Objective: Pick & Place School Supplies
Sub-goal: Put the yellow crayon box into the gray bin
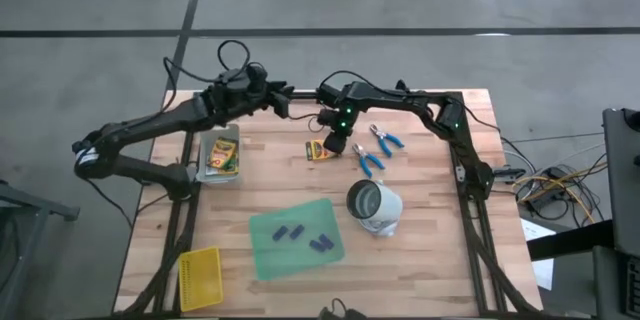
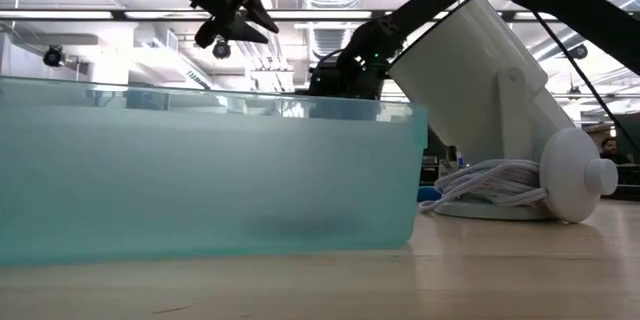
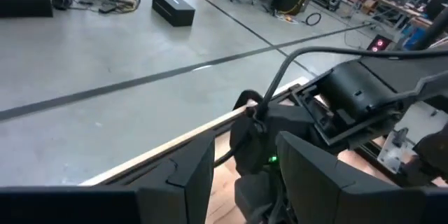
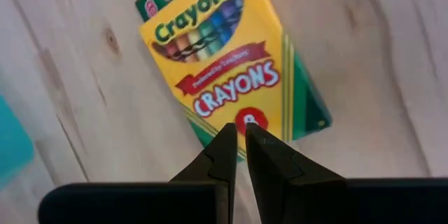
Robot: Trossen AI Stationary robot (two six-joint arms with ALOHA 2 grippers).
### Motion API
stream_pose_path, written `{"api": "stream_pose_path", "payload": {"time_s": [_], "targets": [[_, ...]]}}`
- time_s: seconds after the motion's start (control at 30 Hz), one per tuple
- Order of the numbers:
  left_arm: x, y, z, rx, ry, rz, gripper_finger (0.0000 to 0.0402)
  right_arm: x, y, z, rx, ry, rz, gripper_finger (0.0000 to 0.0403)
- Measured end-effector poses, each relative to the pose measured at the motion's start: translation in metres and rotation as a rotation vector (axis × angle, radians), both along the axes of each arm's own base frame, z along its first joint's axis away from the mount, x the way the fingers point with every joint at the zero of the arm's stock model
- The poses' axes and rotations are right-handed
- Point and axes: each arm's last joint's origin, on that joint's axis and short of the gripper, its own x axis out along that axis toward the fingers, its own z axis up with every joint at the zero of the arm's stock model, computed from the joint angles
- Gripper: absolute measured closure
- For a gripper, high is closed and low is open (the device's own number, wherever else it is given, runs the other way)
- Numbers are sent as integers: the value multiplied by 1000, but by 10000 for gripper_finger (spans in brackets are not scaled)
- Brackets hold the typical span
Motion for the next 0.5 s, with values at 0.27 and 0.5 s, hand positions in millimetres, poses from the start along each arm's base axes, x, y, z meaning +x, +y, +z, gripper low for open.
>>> {"api": "stream_pose_path", "payload": {"time_s": [0.27, 0.5], "targets": [[-1, -1, -6, -29, 49, -3, 239, 4, -2, 8, -27, -49, 11, 372], [-2, 0, -5, -16, 49, 33, 239, 1, -1, 2, -12, -9, -28, 372]]}}
